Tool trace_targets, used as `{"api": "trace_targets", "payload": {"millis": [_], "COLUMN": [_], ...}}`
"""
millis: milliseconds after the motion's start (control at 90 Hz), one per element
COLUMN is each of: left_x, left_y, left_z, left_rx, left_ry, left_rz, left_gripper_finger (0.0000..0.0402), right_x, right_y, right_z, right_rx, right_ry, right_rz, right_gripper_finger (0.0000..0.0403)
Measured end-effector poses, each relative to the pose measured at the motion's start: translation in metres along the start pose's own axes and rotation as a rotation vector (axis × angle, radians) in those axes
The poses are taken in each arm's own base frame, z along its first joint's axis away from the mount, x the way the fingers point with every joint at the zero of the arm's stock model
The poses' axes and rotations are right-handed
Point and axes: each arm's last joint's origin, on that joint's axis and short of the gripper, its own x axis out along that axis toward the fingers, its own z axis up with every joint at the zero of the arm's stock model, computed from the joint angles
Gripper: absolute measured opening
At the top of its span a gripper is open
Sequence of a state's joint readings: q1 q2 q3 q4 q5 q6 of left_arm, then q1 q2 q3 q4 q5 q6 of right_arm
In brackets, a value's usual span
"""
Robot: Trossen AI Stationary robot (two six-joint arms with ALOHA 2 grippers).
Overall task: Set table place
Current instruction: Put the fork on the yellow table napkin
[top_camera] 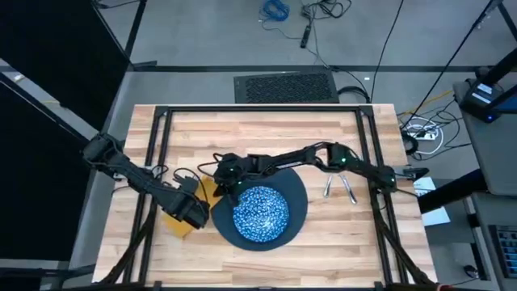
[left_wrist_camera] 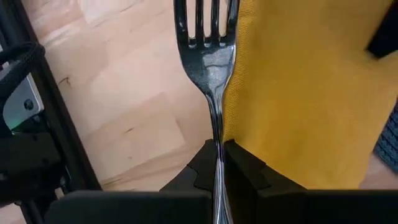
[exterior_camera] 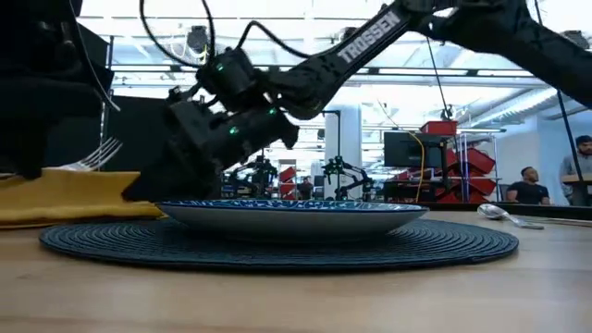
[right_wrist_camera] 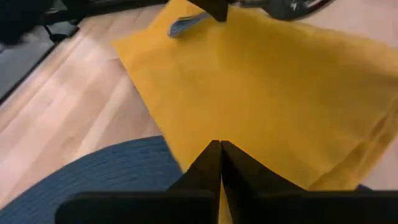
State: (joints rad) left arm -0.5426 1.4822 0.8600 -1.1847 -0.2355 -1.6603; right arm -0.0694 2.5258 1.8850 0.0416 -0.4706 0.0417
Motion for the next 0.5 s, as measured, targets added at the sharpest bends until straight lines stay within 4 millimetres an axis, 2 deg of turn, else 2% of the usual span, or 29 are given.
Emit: {"api": "trace_targets", "payload": {"millis": [111, 300, 500], "left_x": [0.0, -0.002, -0.016], "left_y": [0.0, 0.004, 0.007], "left_z": [0.0, -0.003, -0.006], "left_rx": [0.001, 0.019, 0.035], "left_ry": [-0.011, -0.027, -0.029], "left_rz": [-0.001, 0.028, 0.062], "left_gripper_finger": [0.0004, 0.0002, 0.0001], "right_x": [0.007, 0.006, 0.005], "right_y": [-0.004, -0.008, -0.01], "right_z": [-0.006, -0.01, -0.011], "right_rx": [0.017, 0.04, 0.046], "right_ry": [0.032, 0.069, 0.077], "right_rz": [0.002, -0.004, -0.004], "right_gripper_finger": [0.0, 0.0, 0.0]}}
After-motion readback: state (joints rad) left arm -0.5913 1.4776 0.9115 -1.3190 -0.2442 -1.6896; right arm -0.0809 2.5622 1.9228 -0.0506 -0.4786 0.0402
